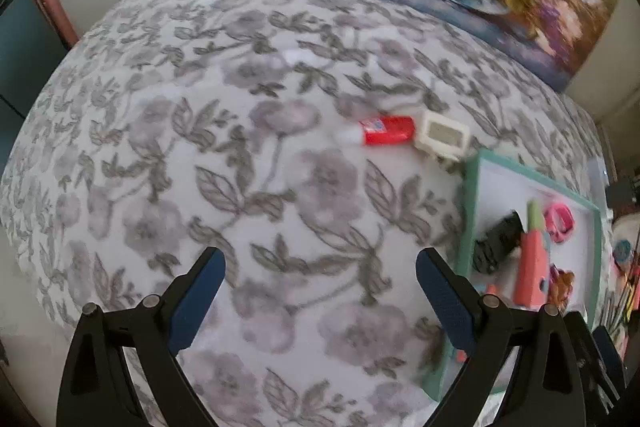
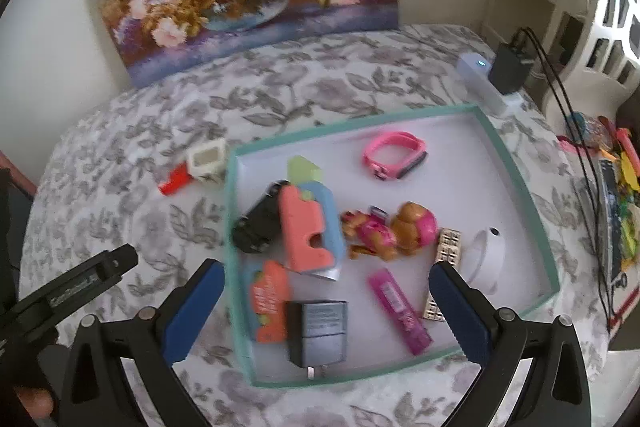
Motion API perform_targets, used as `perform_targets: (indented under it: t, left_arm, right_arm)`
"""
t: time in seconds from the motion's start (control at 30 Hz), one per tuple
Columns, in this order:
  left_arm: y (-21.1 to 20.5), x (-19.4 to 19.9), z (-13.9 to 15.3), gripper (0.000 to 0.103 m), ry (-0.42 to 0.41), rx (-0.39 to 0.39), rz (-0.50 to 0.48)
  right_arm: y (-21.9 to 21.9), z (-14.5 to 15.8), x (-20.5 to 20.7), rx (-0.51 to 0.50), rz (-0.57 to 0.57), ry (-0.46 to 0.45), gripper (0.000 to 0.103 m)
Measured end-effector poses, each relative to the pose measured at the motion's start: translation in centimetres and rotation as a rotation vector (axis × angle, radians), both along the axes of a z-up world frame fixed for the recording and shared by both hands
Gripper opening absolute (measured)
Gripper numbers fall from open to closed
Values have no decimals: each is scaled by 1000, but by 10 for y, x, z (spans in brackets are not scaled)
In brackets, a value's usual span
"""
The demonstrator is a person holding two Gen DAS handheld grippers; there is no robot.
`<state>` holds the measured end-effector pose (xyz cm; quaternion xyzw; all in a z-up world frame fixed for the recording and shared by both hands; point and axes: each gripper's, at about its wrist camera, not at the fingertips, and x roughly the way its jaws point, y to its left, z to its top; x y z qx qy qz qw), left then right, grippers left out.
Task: Organize rigid objects
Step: 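Withdraw both tools from the tray toward the red glue bottle and white clip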
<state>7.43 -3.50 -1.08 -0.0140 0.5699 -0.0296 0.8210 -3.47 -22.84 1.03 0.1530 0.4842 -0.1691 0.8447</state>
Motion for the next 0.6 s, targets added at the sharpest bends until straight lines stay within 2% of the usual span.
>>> perform_targets:
  t: [0.1, 0.2, 0.4, 0.6]
  left_arm:
    - [13, 8, 1, 96, -11, -9, 36]
    - [27, 16, 4, 96, -31, -50, 73]
    - [39, 26, 11, 97, -65, -105, 98]
    - [41, 38, 10, 98, -61, -68, 114]
  right_arm:
    - [8, 4, 7, 4, 22, -25, 103]
    - [16, 6, 16, -1, 49, -34, 103]
    - [22, 6, 31, 15, 75, -41, 103]
    - [27, 4, 53, 72, 92, -40, 103]
